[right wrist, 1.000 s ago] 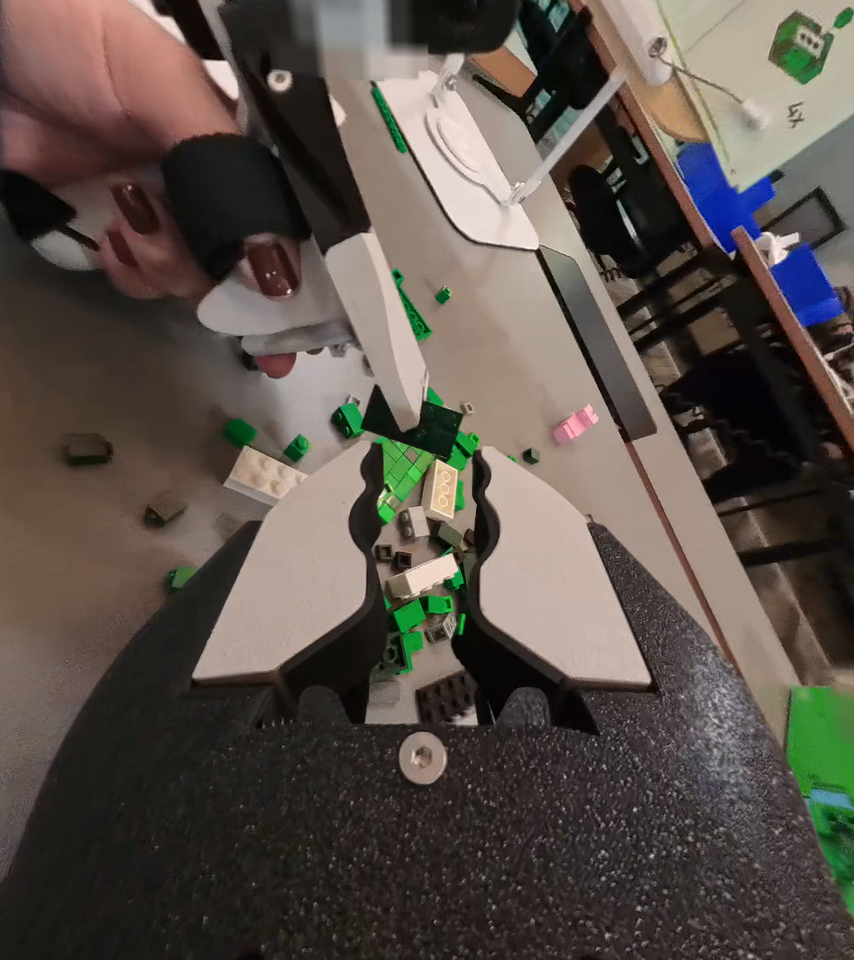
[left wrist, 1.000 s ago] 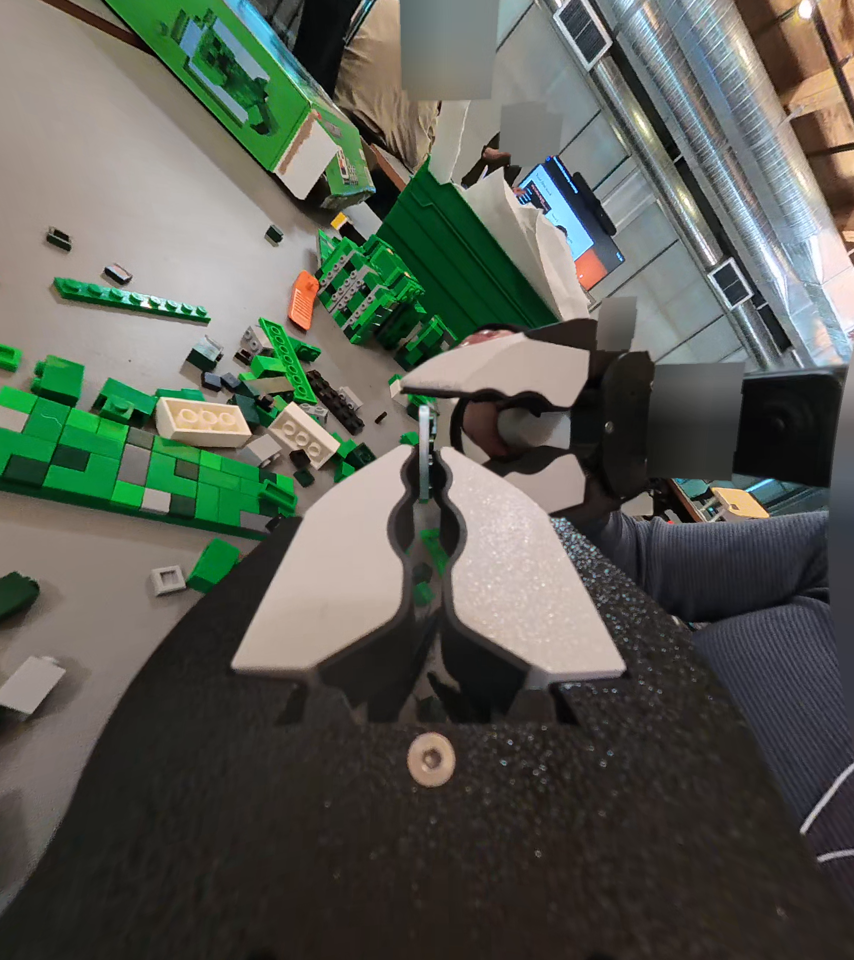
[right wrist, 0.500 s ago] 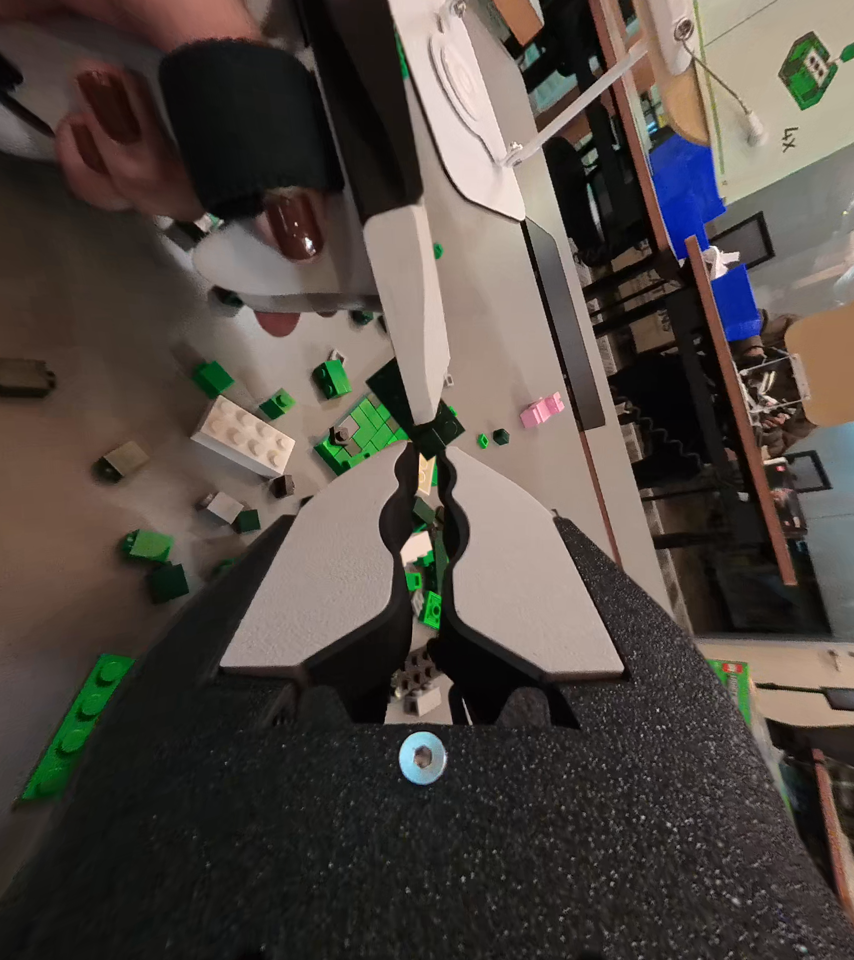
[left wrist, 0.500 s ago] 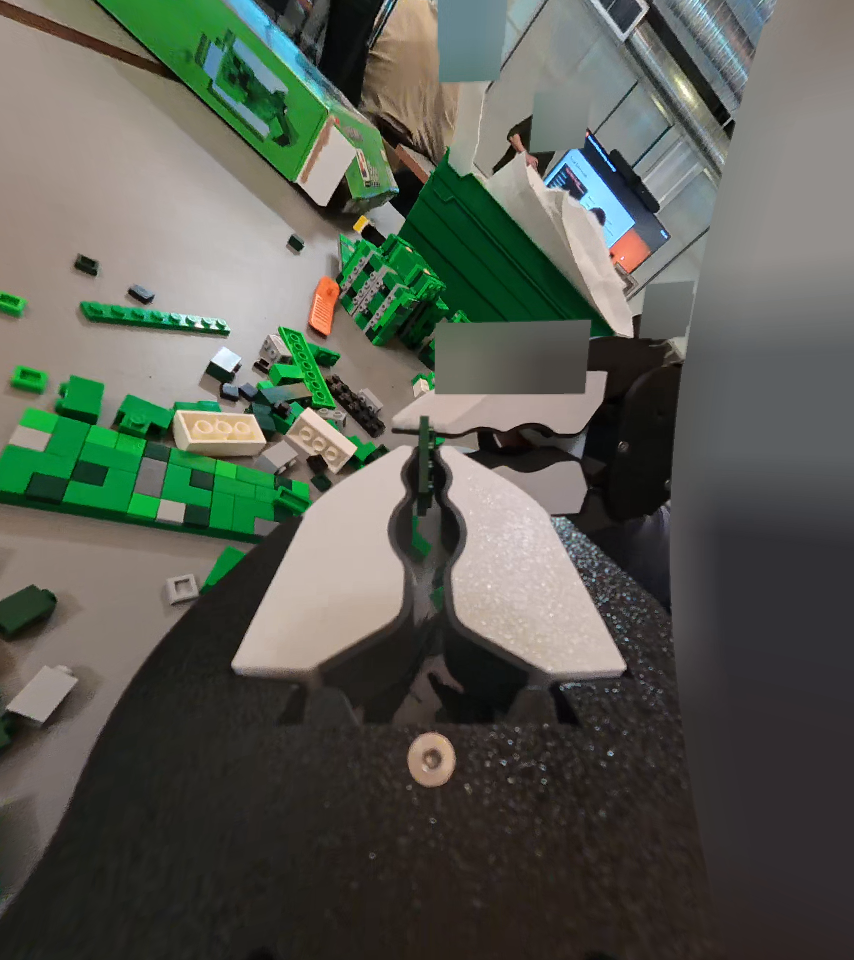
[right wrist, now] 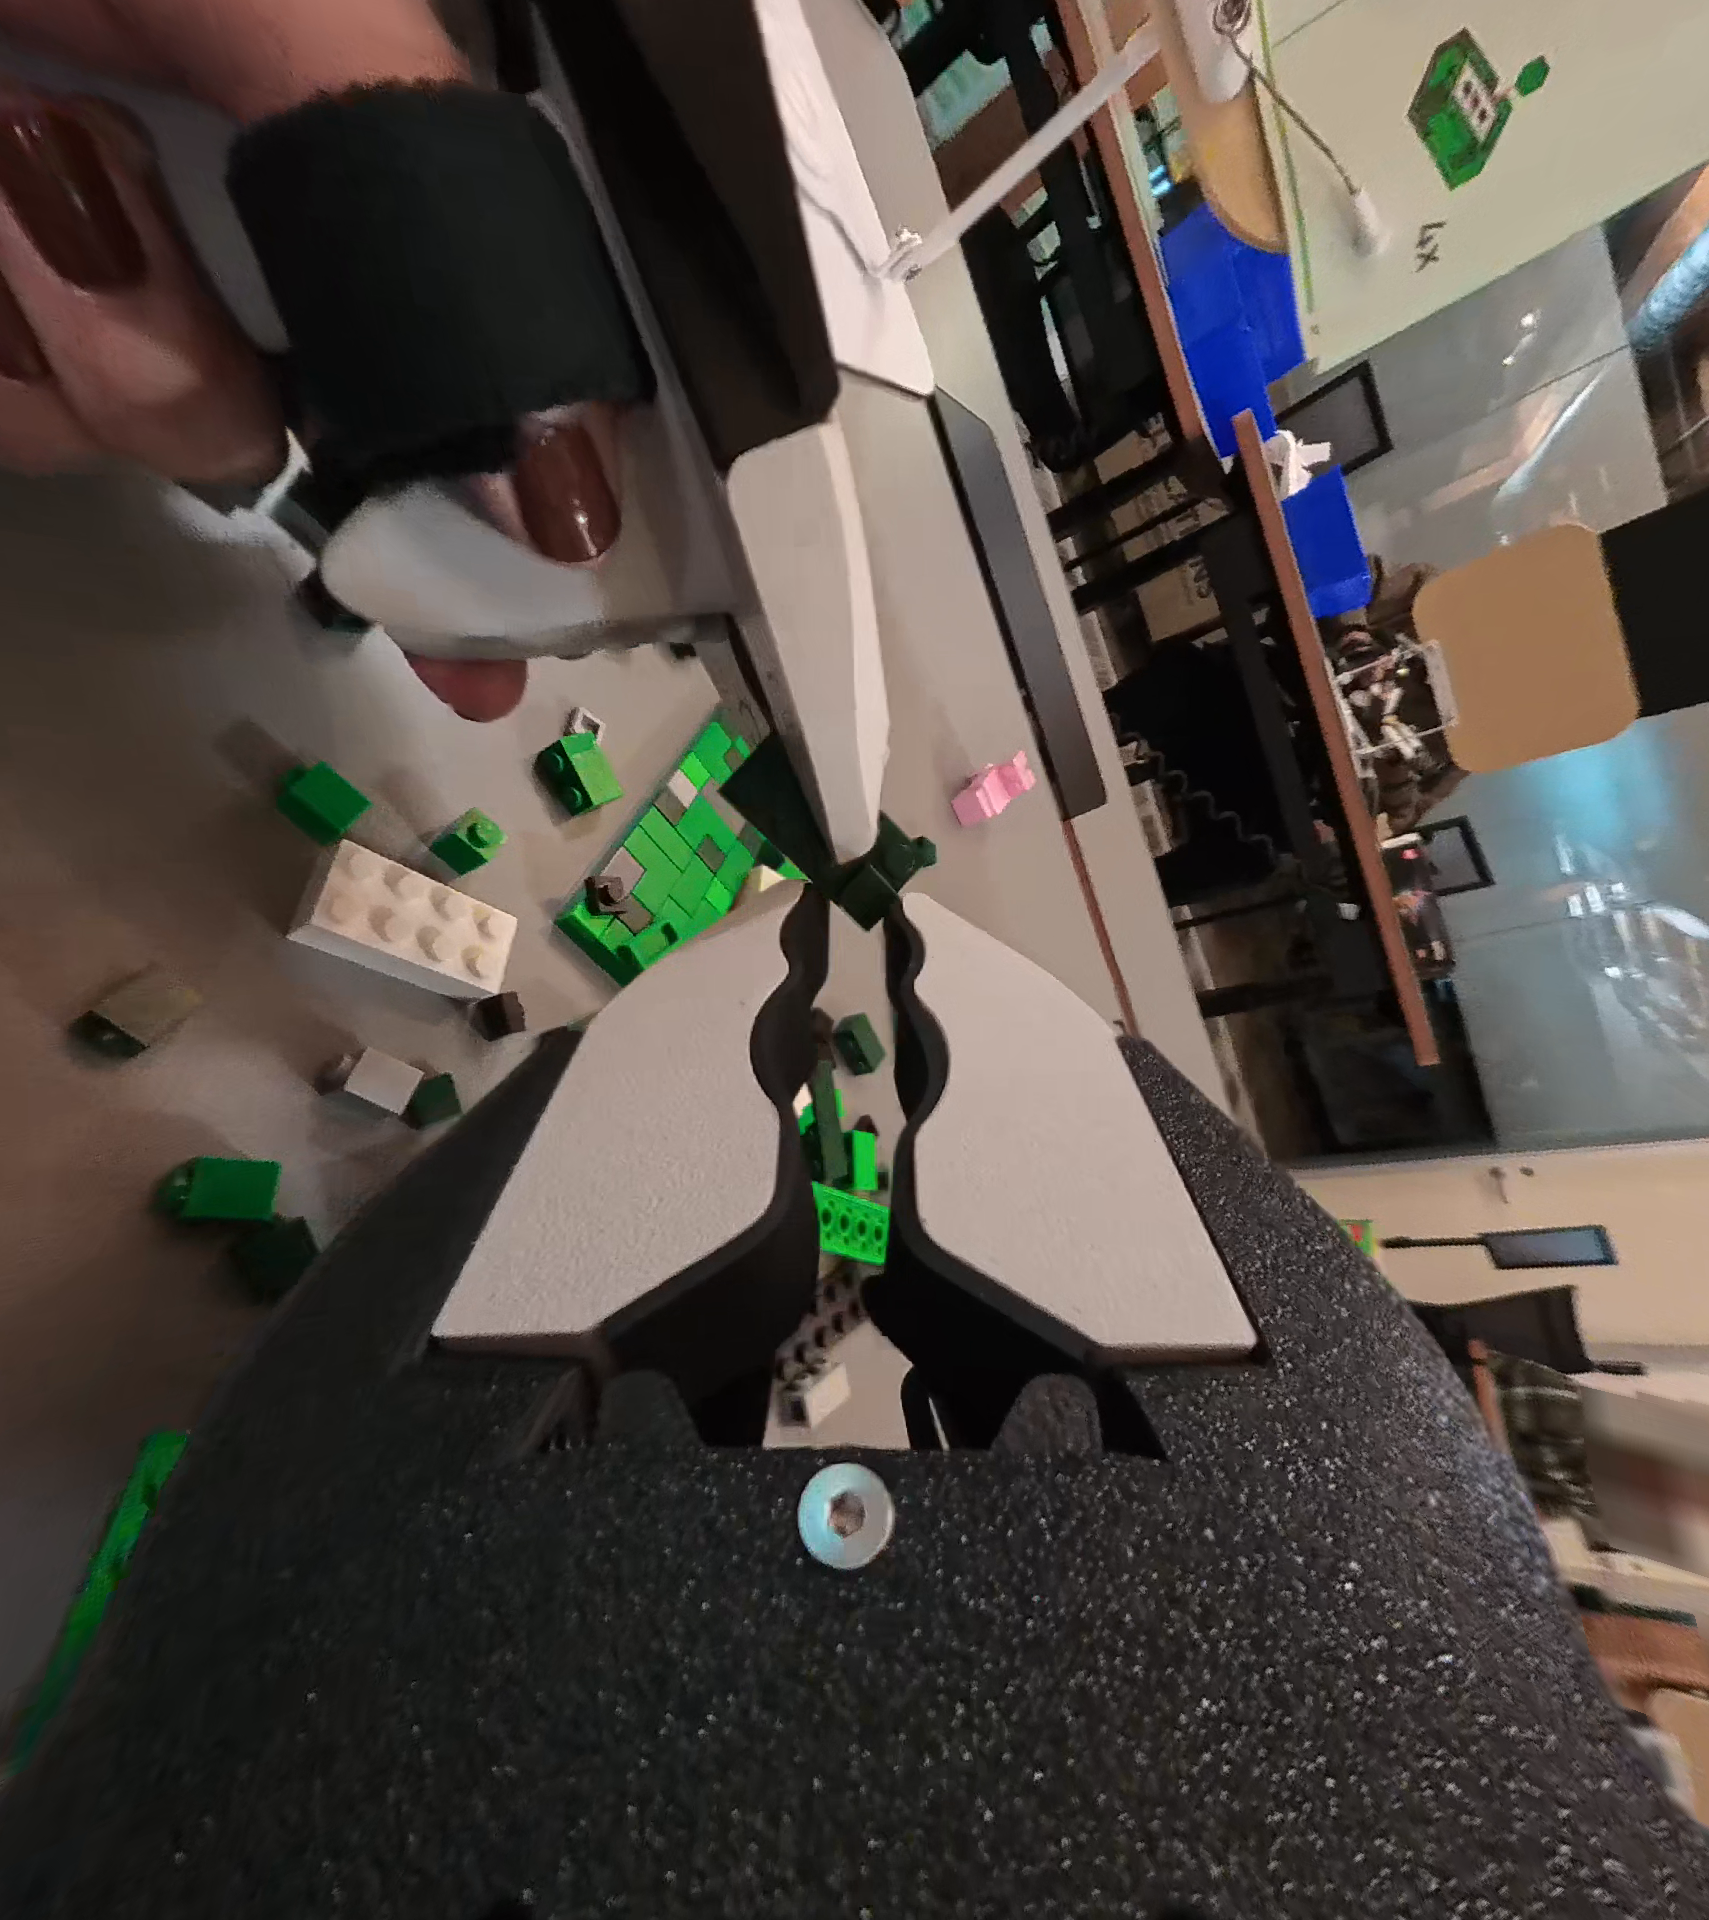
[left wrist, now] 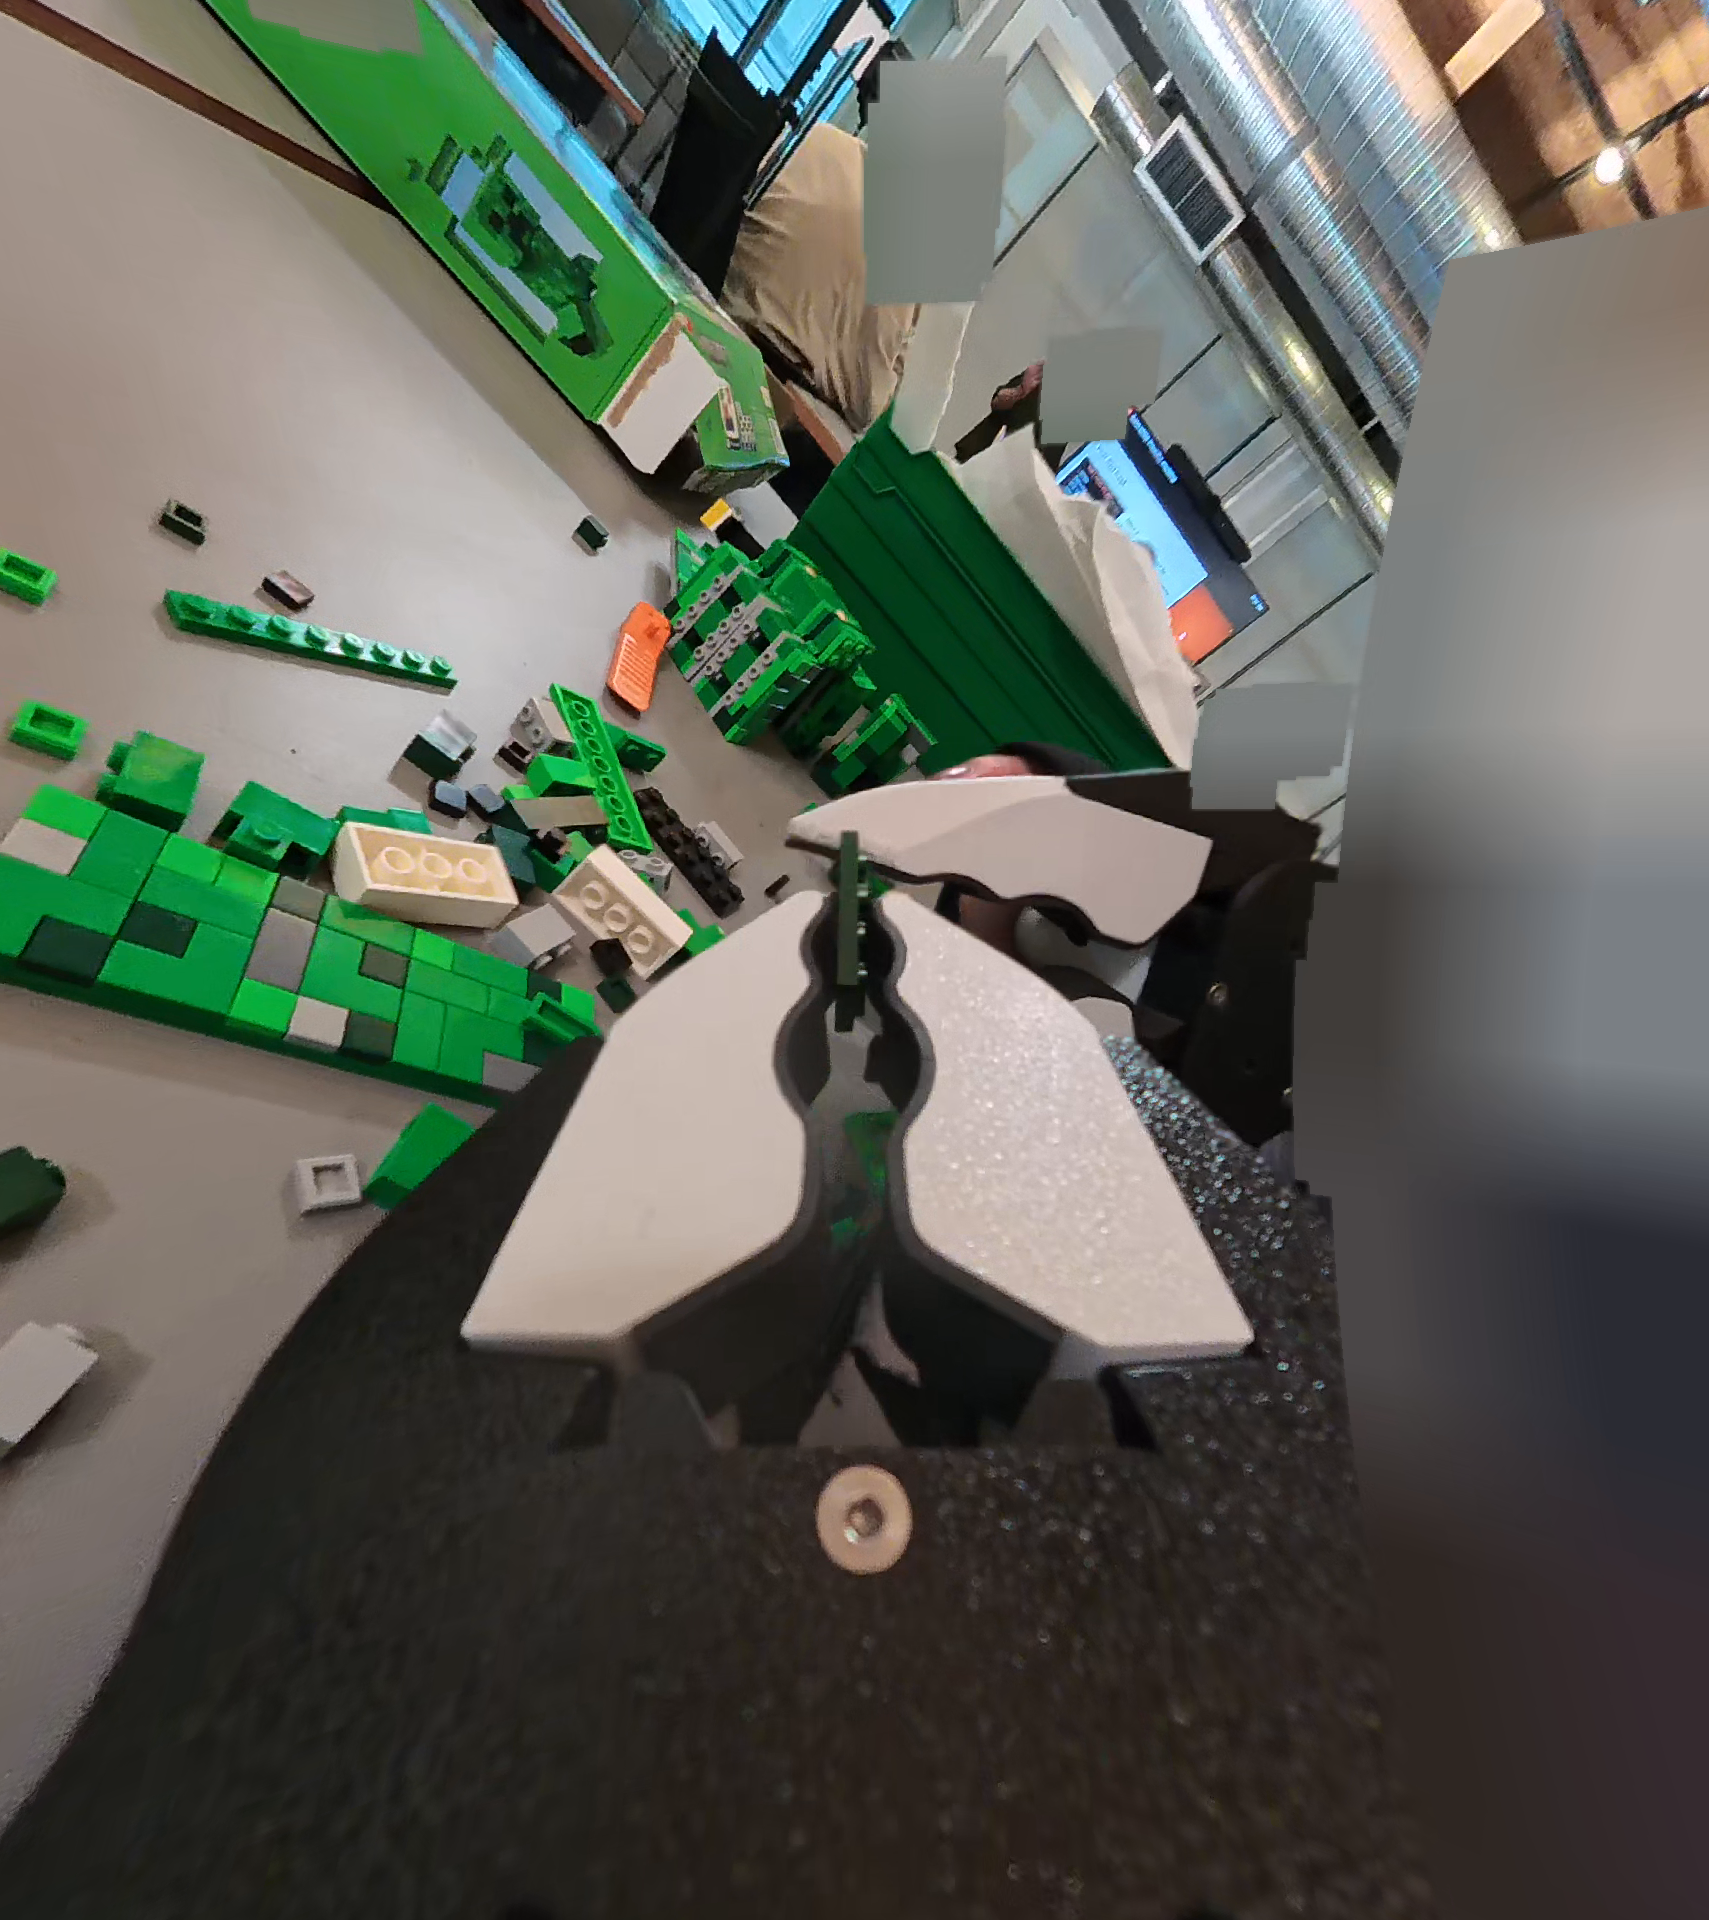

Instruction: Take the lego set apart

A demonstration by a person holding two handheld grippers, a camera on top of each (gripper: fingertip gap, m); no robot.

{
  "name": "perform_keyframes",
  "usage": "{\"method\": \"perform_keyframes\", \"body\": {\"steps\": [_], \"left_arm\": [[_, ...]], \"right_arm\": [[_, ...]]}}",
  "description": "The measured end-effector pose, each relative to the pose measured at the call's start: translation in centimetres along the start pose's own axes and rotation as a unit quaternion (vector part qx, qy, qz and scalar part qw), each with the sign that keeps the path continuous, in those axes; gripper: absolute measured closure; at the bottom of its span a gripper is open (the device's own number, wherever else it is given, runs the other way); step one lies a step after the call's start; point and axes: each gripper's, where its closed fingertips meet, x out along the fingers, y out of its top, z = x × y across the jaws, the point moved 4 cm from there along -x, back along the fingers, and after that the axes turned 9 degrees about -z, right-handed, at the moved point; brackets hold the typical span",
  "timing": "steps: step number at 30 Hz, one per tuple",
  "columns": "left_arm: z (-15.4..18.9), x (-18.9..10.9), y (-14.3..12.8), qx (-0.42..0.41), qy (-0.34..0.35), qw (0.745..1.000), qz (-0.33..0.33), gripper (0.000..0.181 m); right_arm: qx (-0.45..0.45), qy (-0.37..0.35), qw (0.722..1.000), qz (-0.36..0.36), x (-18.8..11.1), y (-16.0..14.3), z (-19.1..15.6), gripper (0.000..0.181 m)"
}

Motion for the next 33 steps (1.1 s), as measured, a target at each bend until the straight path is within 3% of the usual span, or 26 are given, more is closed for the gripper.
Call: {"method": "perform_keyframes", "body": {"steps": [5, 7, 10, 13, 17, 20, 24, 29, 33], "left_arm": [[-0.3, -0.2, 0.2, -0.027, -0.007, 0.999, 0.018, 0.177], [-1.0, -0.1, -0.1, -0.026, 0.017, 0.999, 0.01, 0.177], [-1.1, -0.4, 0.2, -0.003, 0.026, 0.999, 0.024, 0.177], [-0.8, -0.5, 0.6, 0.02, 0.03, 0.999, 0.031, 0.177], [-0.9, -0.6, 0.4, 0.027, 0.027, 0.999, 0.017, 0.177], [-0.8, -0.6, 0.4, 0.04, 0.04, 0.998, 0.009, 0.177], [-0.4, -0.2, 0.2, 0.042, 0.028, 0.999, 0.005, 0.177], [-0.4, 0.0, 0.1, 0.051, 0.041, 0.998, -0.006, 0.177], [-0.3, -0.2, 0.1, 0.106, 0.088, 0.99, -0.029, 0.177]], "right_arm": [[-0.077, -0.074, 0.994, -0.015, 0.4, -0.3, 0.1, 0.181], [-0.088, -0.071, 0.993, -0.018, 1.1, -0.7, -0.5, 0.181], [0.008, 0.004, 1.0, 0.019, 1.3, -0.5, -0.8, 0.181], [0.111, 0.086, 0.989, 0.046, 1.2, 0.0, -0.7, 0.168], [0.103, 0.084, 0.99, 0.041, 1.3, 0.0, -1.1, 0.166], [0.117, 0.071, 0.99, 0.038, 1.4, 0.0, -0.5, 0.153], [0.112, 0.059, 0.991, 0.043, 1.1, -0.1, -0.2, 0.169], [0.087, 0.039, 0.995, 0.019, 1.2, -0.2, -0.3, 0.17], [0.085, 0.041, 0.995, 0.015, 1.3, -0.1, -0.5, 0.169]]}}
